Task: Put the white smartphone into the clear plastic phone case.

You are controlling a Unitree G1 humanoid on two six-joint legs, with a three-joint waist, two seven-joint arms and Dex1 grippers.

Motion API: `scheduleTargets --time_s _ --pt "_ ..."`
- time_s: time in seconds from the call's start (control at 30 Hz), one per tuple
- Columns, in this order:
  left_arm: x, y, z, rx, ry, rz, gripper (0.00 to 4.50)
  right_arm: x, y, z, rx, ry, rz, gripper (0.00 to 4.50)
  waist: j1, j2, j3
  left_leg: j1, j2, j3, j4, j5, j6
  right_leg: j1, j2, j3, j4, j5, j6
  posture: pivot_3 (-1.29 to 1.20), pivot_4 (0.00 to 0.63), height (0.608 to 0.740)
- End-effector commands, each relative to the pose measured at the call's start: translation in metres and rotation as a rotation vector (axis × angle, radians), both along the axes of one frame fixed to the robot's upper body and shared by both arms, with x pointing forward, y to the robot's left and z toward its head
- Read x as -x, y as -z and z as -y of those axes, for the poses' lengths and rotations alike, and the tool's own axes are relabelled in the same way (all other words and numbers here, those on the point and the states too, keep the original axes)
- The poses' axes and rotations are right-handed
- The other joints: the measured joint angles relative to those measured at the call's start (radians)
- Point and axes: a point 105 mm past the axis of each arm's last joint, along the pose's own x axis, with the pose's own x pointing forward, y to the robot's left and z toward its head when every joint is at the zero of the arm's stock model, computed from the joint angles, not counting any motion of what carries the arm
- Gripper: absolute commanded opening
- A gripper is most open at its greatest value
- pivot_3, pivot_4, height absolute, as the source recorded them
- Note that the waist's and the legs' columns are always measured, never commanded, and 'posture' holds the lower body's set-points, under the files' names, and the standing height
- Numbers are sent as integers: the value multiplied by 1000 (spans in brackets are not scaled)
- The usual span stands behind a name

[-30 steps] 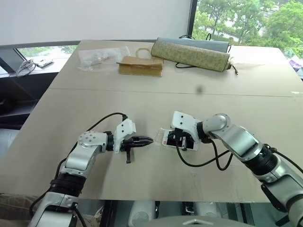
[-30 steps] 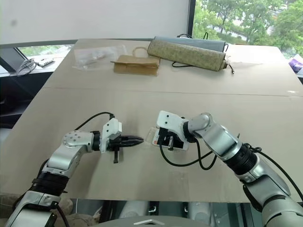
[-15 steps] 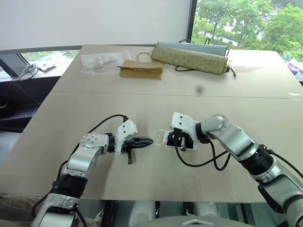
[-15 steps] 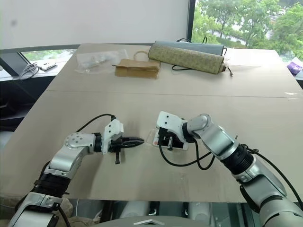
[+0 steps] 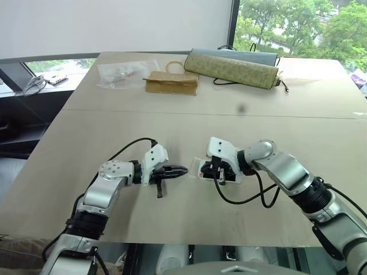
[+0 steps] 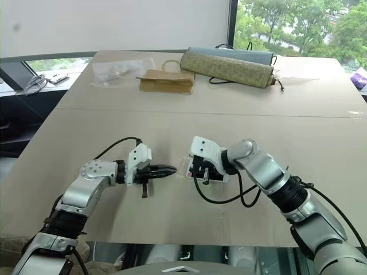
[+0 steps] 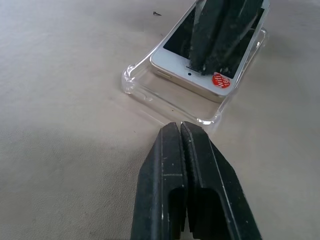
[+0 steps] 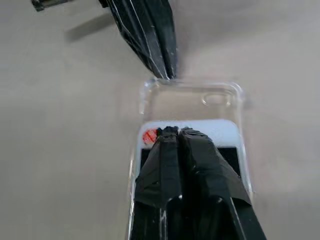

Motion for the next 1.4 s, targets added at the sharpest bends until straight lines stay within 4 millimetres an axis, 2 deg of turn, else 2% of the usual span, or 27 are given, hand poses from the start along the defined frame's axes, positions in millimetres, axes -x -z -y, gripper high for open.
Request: scheduleTargets --time_s 0.03,0.13,0.2,0.37,0.47,0.63,0.9,1.1,1.3,1.4 --pt "2 -6 12 11 38 30 82 -15 -46 15 -107 68 110 0 1 1 1 -4 0 0 1 0 0 -3 -1 -1 0 0 0 0 150 740" --pt "2 -6 13 11 37 31 82 -13 -69 32 -134 107 135 0 2 2 4 -6 -1 0 2 -1 1 -3 -2 -2 -2 2 3 0 150 740" --pt "1 -6 14 11 36 33 82 -8 -73 48 -99 130 148 0 1 2 5 -6 -1 0 1 -1 2 -3 -2 -2 -2 2 3 0 150 740" --pt "1 -7 15 16 35 35 82 8 -54 104 112 239 151 0 2 2 6 -6 -1 -1 -1 -2 3 -3 -2 -5 -5 2 4 0 150 740" --pt "1 -7 15 16 37 34 82 16 -49 118 143 284 134 0 -4 2 8 -6 -1 0 -1 -2 3 -3 -1 -4 -5 2 4 0 150 740" --pt "0 -7 13 13 39 35 82 30 -39 123 164 307 98 0 -2 1 10 -5 0 -1 -1 -2 3 -3 1 -3 -4 2 4 0 150 740" --pt "-1 -8 12 8 43 34 82 42 -23 115 190 267 48 0 -1 0 11 -5 0 0 0 -2 3 -2 1 -2 -5 2 4 0 150 740" --pt "4 -10 17 13 53 36 82 44 -15 117 203 268 18 0 -1 0 12 -6 0 0 0 -2 3 -2 2 -3 -5 1 5 0 150 740" --pt "8 -9 23 15 54 37 82 40 -17 123 205 280 21 0 -1 0 12 -5 0 0 0 -2 3 -2 2 -2 -5 1 5 0 150 740" --pt "11 -8 27 17 57 36 82 41 -15 116 198 247 11 0 -1 0 12 -5 0 0 0 -2 3 -2 2 -2 -5 1 5 0 150 740"
